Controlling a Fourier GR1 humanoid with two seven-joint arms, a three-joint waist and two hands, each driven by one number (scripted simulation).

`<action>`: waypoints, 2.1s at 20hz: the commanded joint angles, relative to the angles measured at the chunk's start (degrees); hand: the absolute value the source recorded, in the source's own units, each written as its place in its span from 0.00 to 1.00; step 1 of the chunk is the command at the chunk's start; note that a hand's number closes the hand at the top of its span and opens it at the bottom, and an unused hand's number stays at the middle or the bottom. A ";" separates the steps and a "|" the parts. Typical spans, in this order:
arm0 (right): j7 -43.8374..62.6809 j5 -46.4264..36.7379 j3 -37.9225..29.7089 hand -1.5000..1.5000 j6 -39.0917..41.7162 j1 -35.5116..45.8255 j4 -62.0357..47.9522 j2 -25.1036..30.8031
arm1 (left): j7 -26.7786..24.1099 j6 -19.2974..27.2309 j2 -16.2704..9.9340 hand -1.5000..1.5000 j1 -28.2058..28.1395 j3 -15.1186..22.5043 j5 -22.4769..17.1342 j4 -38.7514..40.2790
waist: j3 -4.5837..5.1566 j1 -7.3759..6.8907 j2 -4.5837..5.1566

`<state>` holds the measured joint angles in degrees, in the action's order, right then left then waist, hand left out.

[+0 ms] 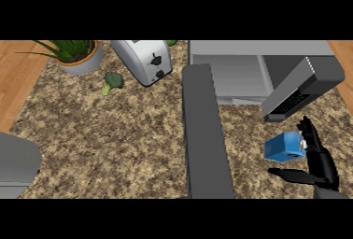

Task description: Pick up the milk, place it into the microwave and close the microwave

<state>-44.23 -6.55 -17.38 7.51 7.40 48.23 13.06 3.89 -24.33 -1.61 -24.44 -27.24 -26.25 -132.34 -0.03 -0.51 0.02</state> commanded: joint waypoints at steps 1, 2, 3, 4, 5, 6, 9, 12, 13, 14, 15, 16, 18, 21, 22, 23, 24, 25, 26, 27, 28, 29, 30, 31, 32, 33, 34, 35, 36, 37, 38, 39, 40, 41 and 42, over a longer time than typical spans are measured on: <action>-7.73 -1.46 -1.06 0.00 -0.70 6.45 -13.62 2.10 | -0.05 0.84 1.53 0.00 -0.34 3.28 2.46 -0.24 | -0.04 -0.26 0.10; -9.83 -1.09 -1.18 0.00 0.10 5.51 -14.45 2.50 | -3.26 -0.71 1.54 0.00 -1.12 1.61 2.45 1.72 | -0.01 -0.19 0.05; -7.74 -1.88 0.54 0.00 -2.61 5.16 -11.80 0.16 | -0.46 -0.25 1.27 0.00 1.88 -0.17 1.61 1.08 | 0.01 0.05 0.01; -8.56 -0.88 -0.12 0.00 0.32 4.62 -13.18 2.02 | -3.63 0.57 1.56 0.00 -2.70 3.52 3.48 -0.35 | 0.01 -0.04 -0.02; -10.16 -1.03 -1.21 1.00 1.97 8.20 -18.17 4.71 | 1.38 -0.22 0.88 0.00 -1.36 -0.82 -1.92 -2.27 | -0.03 -0.29 0.05; -10.35 -0.88 -1.05 1.00 1.43 9.73 -19.43 3.87 | -1.26 -1.51 1.26 0.00 1.27 0.53 3.05 2.77 | -0.02 -0.11 0.08; -13.90 -3.65 1.72 1.00 -0.20 10.06 -19.17 1.94 | -4.07 -3.33 1.57 0.00 -4.16 -0.22 0.85 0.87 | -0.01 -0.49 0.03; -20.72 -5.63 1.19 1.00 -3.39 10.89 -22.69 4.57 | -1.16 -1.96 0.77 0.00 -0.31 0.17 0.34 1.14 | -0.09 -0.50 0.25; -21.25 -4.18 -0.05 1.00 -4.35 12.61 -23.82 2.84 | 1.05 -0.50 0.32 0.00 0.11 -0.31 -1.04 0.04 | -0.09 -0.49 0.22; -18.61 -3.57 0.80 1.00 -4.54 11.97 -20.15 0.58 | -0.19 0.07 1.56 0.00 -2.26 0.54 0.74 -2.69 | -0.02 -0.21 0.00; -18.17 -3.29 1.09 1.00 -3.47 11.16 -19.03 1.06 | -0.82 -1.59 1.57 0.00 -1.71 -0.54 0.07 -0.30 | 0.01 -0.01 -0.03; -22.71 -3.08 -0.19 1.00 -3.04 12.60 -24.17 1.03 | 3.36 1.09 -0.39 0.00 0.17 -1.53 -3.13 -2.25 | -0.08 -0.40 0.17; -19.85 -2.82 2.20 1.00 0.41 9.68 -18.76 -0.53 | 1.00 -0.84 0.08 0.00 -1.22 -2.98 -2.53 -0.35 | 0.01 0.05 -0.06; -18.66 -2.36 1.81 1.00 -0.84 13.71 -20.43 -0.14 | 1.08 -2.35 0.28 0.00 -1.11 -2.50 -2.25 -0.65 | -0.02 -0.21 0.04; -22.98 -2.74 1.21 1.00 -0.04 14.12 -24.04 1.20 | -0.97 -4.34 1.57 0.00 -3.08 -1.93 -1.89 0.07 | -0.06 -0.66 0.17; -20.74 -2.92 1.50 1.00 -2.87 15.28 -23.64 -0.82 | 0.04 -3.61 -0.99 0.00 -2.22 -5.42 -5.27 -0.89 | -0.05 -0.64 0.11; -22.19 -3.69 1.89 1.00 -3.99 16.00 -25.22 -1.71 | 1.14 -2.58 -0.81 0.00 -0.27 -3.87 -4.24 -0.09 | -0.07 -0.58 0.21; -21.13 -3.74 1.65 1.00 -6.51 17.32 -25.51 -3.17 | -1.67 -3.70 1.54 0.00 -2.18 -1.40 -1.17 -0.43 | -0.06 -0.73 0.21; -22.52 -2.89 0.73 1.00 -3.38 17.57 -26.77 -1.11 | 1.77 -2.33 1.55 0.00 -2.98 -2.54 -4.48 -3.58 | -0.09 -0.80 0.22; -23.05 -2.61 1.59 1.00 0.12 15.82 -25.95 -1.77 | -1.71 -5.49 0.60 0.00 -2.04 -4.18 -3.29 2.26 | -0.04 -0.53 0.16; -21.12 -3.20 3.23 1.00 -0.06 15.73 -22.83 -3.42 | -0.58 -3.31 1.56 0.00 -1.98 -2.29 -1.82 0.55 | 0.00 -0.15 0.02; -21.54 -2.88 2.85 1.00 -0.27 16.67 -24.23 -3.96 | 0.99 -2.98 1.57 0.00 -2.26 -2.66 -2.64 -1.23 | -0.04 -0.38 0.10; -16.49 -1.78 3.35 1.00 2.43 17.49 -18.72 -2.89 | -3.91 -3.30 1.58 0.00 -1.35 -0.01 1.46 3.74 | 0.09 0.40 -0.16; -16.95 -1.49 4.22 1.00 4.02 15.66 -17.45 -4.08 | 1.67 -2.04 -0.73 0.00 0.31 -3.13 -3.30 1.30 | 0.05 0.61 -0.20; -14.42 -0.90 4.62 1.00 4.11 15.44 -15.64 -4.71 | -1.70 -2.82 1.57 0.00 -1.83 -2.57 -0.88 0.87 | 0.08 0.45 -0.26; -13.19 -1.42 5.75 1.00 3.49 15.97 -13.96 -5.34 | 0.23 -3.38 0.57 0.00 -1.57 -3.66 -3.25 0.71 | 0.07 0.42 -0.26; -12.88 -0.75 6.47 1.00 2.92 12.03 -8.88 -6.47 | 2.61 -0.77 0.30 0.00 -0.29 -3.70 -3.22 -0.88 | 0.09 0.93 -0.36; -11.07 -1.76 7.84 1.00 0.59 11.00 -5.26 -6.56 | 0.10 -4.02 1.32 0.00 -1.91 -4.07 -2.34 1.29 | 0.10 0.76 -0.34; -7.94 -1.54 8.22 1.00 -1.14 11.80 -2.32 -7.79 | 1.13 -0.18 1.57 0.00 -2.84 -0.38 -1.76 -1.39 | 0.10 0.78 -0.37; -8.71 -2.09 8.64 1.00 -3.58 11.63 -2.72 -9.59 | -4.46 -3.28 1.58 0.00 -4.32 -0.60 0.36 2.60 | 0.09 0.38 -0.26; -5.69 -0.87 7.73 1.00 -1.53 12.26 -1.89 -6.82 | 2.08 -0.90 1.58 0.00 -1.24 -2.05 -2.12 -1.63 | 0.05 0.37 -0.14; -4.03 -1.45 8.81 1.00 -4.20 12.78 0.17 -9.73 | -3.72 -3.99 1.59 0.00 -3.56 -2.20 -0.35 2.76 | 0.08 0.30 -0.21; 1.32 -1.08 8.74 1.00 -5.14 14.88 4.04 -9.71 | 1.79 -1.44 -2.06 0.00 -1.06 -5.81 -4.95 0.77 | 0.10 0.67 -0.35; 2.82 -1.60 9.81 1.00 -5.36 11.75 7.93 -9.22 | 0.36 -0.99 1.56 0.00 -2.16 -1.79 -0.68 -1.37 | 0.08 0.68 -0.29; 2.80 -2.98 11.22 1.00 -8.53 11.87 7.78 -12.18 | 3.62 -0.35 -0.44 0.00 -0.23 -3.55 -3.85 -1.04 | 0.06 0.55 -0.21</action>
<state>-46.99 -8.35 -8.64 3.32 20.16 49.06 4.10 4.54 -26.00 -1.09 -26.15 -30.11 -28.54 -132.33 0.06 0.02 -0.23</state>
